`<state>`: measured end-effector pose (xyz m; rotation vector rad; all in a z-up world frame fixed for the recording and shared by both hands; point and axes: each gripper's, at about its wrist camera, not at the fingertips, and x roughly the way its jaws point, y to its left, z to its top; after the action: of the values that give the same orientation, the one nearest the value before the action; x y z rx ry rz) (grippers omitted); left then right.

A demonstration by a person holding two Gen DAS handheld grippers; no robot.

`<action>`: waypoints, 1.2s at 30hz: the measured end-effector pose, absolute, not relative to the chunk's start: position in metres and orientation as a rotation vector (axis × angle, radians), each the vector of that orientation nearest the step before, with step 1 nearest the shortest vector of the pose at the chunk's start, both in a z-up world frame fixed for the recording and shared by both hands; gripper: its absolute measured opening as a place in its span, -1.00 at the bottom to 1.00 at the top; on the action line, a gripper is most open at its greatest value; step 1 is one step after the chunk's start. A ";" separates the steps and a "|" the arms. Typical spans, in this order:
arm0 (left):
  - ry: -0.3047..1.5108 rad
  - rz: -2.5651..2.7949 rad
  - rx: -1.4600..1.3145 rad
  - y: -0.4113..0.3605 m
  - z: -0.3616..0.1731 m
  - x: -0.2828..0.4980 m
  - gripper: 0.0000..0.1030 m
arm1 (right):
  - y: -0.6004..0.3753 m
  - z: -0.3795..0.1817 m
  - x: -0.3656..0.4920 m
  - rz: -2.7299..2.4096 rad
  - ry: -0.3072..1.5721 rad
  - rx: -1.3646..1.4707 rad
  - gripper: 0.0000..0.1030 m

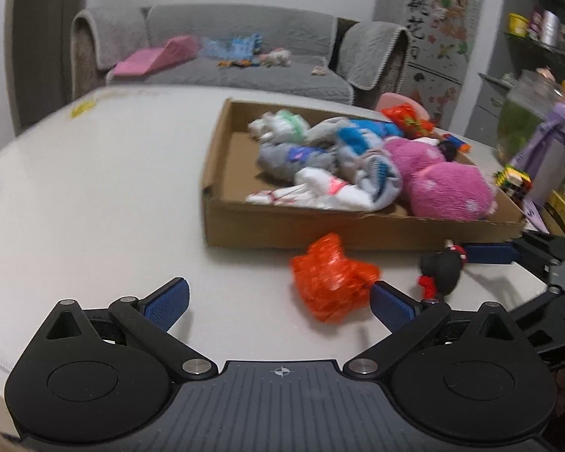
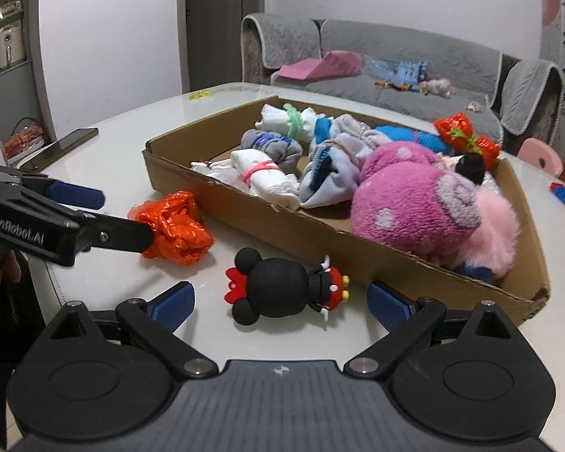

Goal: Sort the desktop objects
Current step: 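Move both open tools back to the orange bundle and Mickey figure, then grasp orange plastic bundle with left tool while right tool grasps black Mickey figure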

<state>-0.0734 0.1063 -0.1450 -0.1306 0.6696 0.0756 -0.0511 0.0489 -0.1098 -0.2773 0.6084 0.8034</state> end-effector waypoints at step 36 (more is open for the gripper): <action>0.638 0.185 -0.050 0.094 -0.162 -0.046 0.30 | 0.039 -0.107 -0.053 0.854 0.606 -0.300 0.25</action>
<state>-0.0460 0.0937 -0.1616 -0.0495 0.6382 0.1847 -0.0533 0.0393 -0.1074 -0.3002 0.6059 0.8536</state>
